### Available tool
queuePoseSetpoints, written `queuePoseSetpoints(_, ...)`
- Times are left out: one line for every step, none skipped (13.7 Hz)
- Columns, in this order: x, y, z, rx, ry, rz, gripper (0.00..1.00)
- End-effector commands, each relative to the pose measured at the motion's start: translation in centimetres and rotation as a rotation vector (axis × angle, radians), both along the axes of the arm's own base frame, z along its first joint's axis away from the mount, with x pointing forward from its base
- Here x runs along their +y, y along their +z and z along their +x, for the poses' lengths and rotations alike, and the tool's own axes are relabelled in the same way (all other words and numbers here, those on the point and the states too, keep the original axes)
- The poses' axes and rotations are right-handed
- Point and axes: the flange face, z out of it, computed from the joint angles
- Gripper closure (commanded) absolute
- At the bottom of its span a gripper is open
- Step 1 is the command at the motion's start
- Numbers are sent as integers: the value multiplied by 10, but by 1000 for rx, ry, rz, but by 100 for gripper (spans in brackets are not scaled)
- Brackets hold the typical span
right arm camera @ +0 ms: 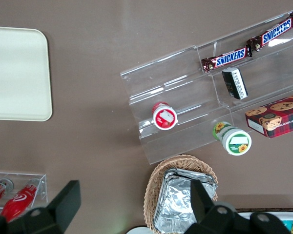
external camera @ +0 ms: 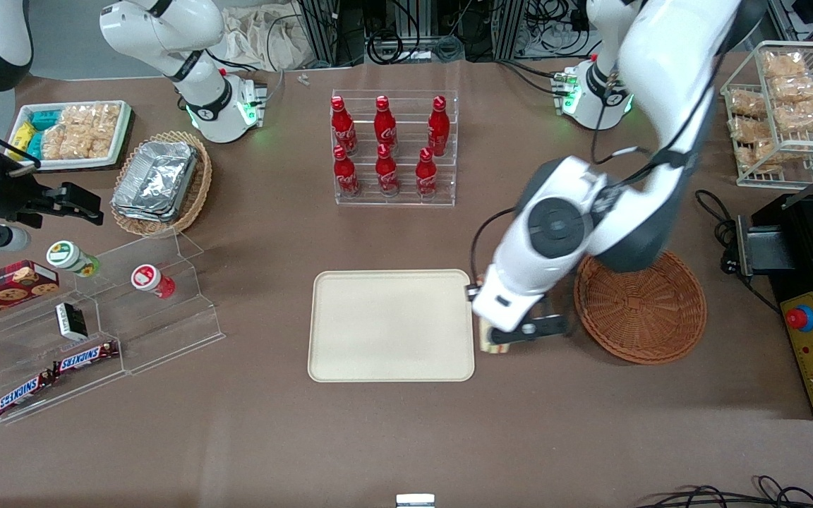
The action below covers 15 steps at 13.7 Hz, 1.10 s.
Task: Place sandwich from basket to tray
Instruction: 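Carry the sandwich with the left gripper over the cream tray and lower it, then open the left gripper to release the sandwich onto the tray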
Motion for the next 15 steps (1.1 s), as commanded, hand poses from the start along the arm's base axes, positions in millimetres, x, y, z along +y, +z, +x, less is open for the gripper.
queuePoseSetpoints(-31,-51,8,-19,-57,-20,100)
queuePoseSetpoints(-35,-72,9,-11,-59,-27,100)
queuePoseSetpoints(-39,-85,10,-10,-61,-37,100)
queuePoseSetpoints(-43,-97,8,-8,-72,-25,100)
queuePoseSetpoints(-43,-102,11,-21,-79,-16,100)
queuePoseSetpoints(-43,-113,11,-12,-79,-12,100)
queuePoseSetpoints(-47,-124,8,-3,-87,-11,100)
queuePoseSetpoints(-48,-131,8,-7,-84,-19,91)
queuePoseSetpoints(-49,-132,9,-14,-82,-27,64)
queuePoseSetpoints(-48,-131,10,-17,-74,-31,36)
queuePoseSetpoints(-48,-128,10,-21,-67,-32,16)
queuePoseSetpoints(-48,-122,12,-27,-65,-33,1)
queuePoseSetpoints(-45,-118,14,-32,-56,-36,0)
queuePoseSetpoints(-42,-106,17,-47,-52,-40,0)
queuePoseSetpoints(-36,-88,21,-61,-40,-44,0)
